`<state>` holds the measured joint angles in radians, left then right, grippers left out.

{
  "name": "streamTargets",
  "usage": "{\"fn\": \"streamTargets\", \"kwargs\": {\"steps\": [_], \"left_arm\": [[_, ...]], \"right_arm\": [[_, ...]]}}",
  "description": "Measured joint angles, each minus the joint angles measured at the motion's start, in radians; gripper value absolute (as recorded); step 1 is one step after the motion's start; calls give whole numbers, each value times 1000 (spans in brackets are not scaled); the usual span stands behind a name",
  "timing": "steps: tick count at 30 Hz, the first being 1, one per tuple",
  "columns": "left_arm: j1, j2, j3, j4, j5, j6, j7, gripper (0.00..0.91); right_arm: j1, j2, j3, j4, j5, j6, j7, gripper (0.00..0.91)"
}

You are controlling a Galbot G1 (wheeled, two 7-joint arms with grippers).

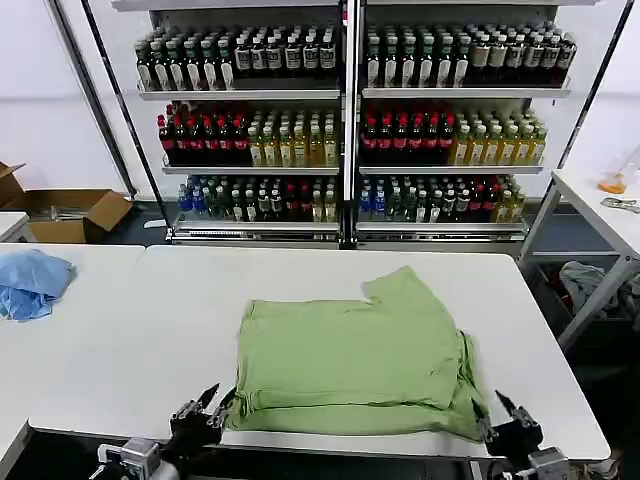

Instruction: Fold and organize the clothes.

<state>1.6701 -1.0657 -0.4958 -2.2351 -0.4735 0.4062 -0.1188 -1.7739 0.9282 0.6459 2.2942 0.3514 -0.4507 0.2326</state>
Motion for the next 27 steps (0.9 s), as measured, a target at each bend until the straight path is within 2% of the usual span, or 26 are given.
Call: {"fn": "streamTargets", "kwargs": {"steps": [5,14,20,27], "left_arm": [[-78,3,14,46,-18,2,-11,907],[-333,-19,90,227,-31,30,-26,907],[-516,-38,167,378,-20,53,-37,907],[-693,-63,250,548,-15,74,-46,907]], "right_arm": [[145,-13,-56,-59,59,-5,32,907],[491,-4,-233,-252,169,-37,74,907],[716,25,-355,-409,239,-67,82,907],[921,76,-471,-596,274,-86,77,907]]}}
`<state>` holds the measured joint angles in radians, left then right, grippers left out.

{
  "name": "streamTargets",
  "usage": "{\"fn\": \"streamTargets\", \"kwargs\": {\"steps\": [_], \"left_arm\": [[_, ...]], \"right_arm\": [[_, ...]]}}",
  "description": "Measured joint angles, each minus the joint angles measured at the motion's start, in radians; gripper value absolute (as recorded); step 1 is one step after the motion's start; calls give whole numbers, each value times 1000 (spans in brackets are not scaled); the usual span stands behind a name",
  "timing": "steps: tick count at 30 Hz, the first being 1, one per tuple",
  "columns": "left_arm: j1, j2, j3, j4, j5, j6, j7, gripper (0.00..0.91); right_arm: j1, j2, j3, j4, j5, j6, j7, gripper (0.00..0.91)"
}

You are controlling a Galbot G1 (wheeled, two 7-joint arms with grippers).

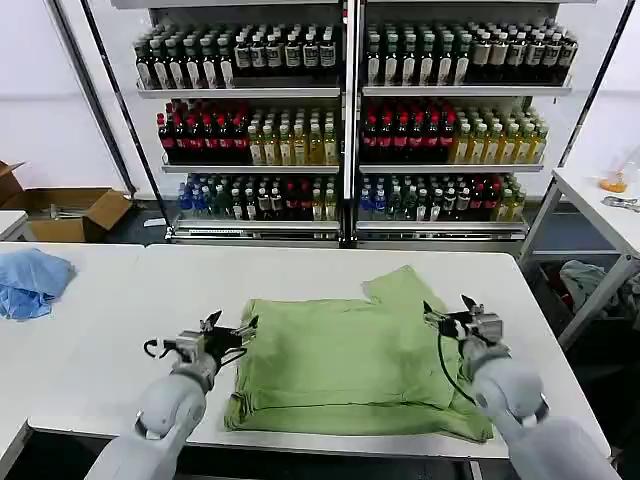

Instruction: Fold and organize the clothes.

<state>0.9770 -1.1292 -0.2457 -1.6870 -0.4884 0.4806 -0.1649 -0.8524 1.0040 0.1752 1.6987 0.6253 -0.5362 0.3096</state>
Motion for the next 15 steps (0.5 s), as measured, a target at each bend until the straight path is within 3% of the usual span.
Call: {"fn": "streamTargets", "kwargs": {"steps": [15], "left_arm": [[-210,-59,109,238,20,22,-7,907]], "right_arm": [[291,135,-145,-375,5,-10,-38,907]]}}
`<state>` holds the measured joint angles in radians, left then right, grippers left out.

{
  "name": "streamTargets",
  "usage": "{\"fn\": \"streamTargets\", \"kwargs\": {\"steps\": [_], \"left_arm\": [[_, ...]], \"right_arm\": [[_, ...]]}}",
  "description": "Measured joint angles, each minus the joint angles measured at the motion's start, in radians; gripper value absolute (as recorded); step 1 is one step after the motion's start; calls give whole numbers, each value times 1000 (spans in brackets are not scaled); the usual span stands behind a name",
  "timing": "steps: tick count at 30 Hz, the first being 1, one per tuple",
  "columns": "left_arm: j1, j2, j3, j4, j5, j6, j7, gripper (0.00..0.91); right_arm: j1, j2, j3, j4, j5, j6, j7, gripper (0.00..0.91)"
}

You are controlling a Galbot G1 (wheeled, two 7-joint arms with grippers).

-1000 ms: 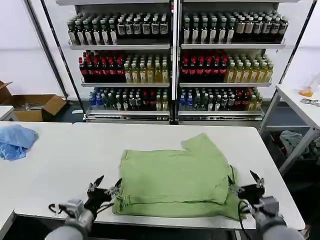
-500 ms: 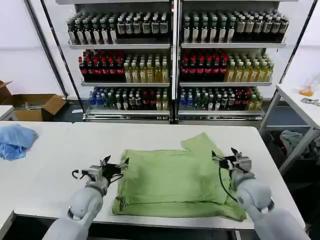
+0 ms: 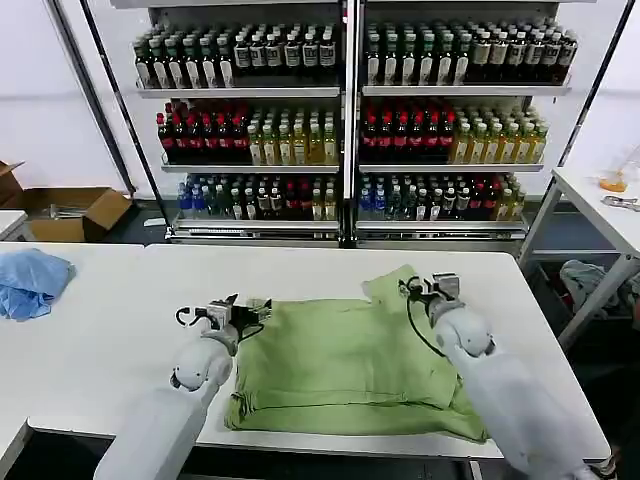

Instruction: Fold and organize the clothes.

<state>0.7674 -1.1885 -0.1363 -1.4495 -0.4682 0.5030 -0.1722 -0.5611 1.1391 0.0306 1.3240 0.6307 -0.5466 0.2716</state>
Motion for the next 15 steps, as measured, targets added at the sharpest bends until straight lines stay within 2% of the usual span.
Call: {"fn": "streamTargets", "kwargs": {"steps": [2,3,4,6,7,8,9,12,13,14,15], "left_arm": [[-8,0,6,13,-4,7,0,877],[-10,-1,9,18,-7,10,0,443],[-13,-2,11,22,-10,14,0,222],[-17,-3,14,30,-16,18,0,60],[-18,-4,17,34,-18,19,0,50],[-18,-4,19,37,-19,19,1,50],[-18,-5,21,39,-21,20,2,50],[-18,-5,23,42,-28,21,4,40],[-18,-5,24,43,-30,21,5,30],[-16,-5,24,44,-32,21,7,30],[-15,-4,24,44,-35,21,9,30]], "right_arm": [[21,16,-5,-39,-2,-1,-7,907],[31,24,-6,-59,-3,-2,-10,907],[39,31,-8,-77,-3,-4,-13,907],[57,46,-11,-117,-3,-5,-21,907],[63,53,-12,-133,-3,-6,-23,907],[69,60,-13,-150,-2,-7,-25,786],[74,67,-14,-168,-2,-8,-27,756],[83,81,-14,-203,1,-9,-35,453],[86,86,-14,-213,1,-9,-37,282],[88,90,-14,-223,2,-10,-38,60],[90,94,-13,-233,4,-11,-40,10]]}}
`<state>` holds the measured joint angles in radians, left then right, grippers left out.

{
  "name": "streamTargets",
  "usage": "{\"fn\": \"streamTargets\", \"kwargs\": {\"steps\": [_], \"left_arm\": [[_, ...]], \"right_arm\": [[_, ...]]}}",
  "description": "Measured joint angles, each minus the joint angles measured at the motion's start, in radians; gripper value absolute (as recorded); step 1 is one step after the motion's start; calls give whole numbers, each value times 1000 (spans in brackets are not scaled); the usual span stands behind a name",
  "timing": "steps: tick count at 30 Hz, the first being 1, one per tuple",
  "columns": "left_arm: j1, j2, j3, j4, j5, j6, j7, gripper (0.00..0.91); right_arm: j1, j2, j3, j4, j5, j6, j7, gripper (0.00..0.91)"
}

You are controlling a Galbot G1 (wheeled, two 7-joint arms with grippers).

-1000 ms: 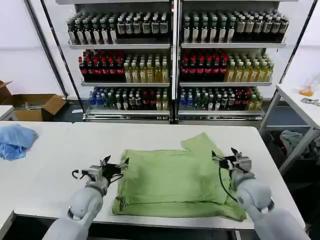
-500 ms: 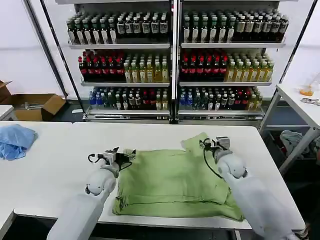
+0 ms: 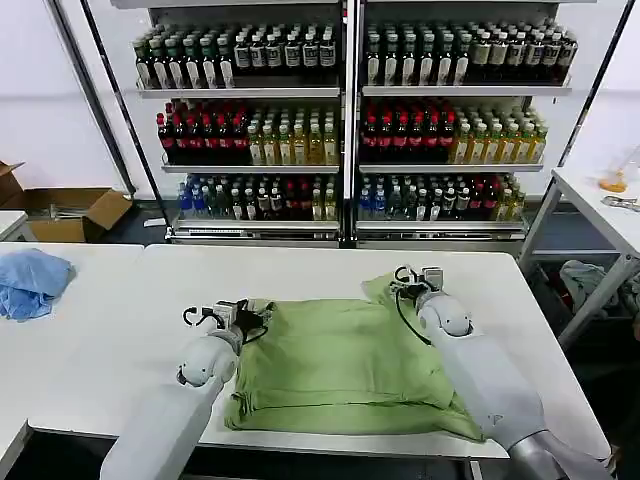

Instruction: Fold and organize the clothes.

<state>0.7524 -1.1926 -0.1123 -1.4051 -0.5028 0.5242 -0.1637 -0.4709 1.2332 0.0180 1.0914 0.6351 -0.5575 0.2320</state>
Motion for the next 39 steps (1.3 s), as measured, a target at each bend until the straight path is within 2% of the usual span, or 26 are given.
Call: {"fn": "streamTargets", "kwargs": {"steps": [8,17,26,39], "left_arm": [[15,8,-9,1,-27,0,11,30],[35,16,-28,-10,-76,-19,27,30],[71,34,-50,-63,-143,-45,44,30],[135,81,-102,-207,-223,-64,54,30]], "right_arm": [[9,19,-2,-45,7,0,-12,0],[-13,10,-5,-21,12,24,-27,0],[-66,-22,10,90,30,54,-28,0],[-184,-104,85,340,47,68,-23,0]]}}
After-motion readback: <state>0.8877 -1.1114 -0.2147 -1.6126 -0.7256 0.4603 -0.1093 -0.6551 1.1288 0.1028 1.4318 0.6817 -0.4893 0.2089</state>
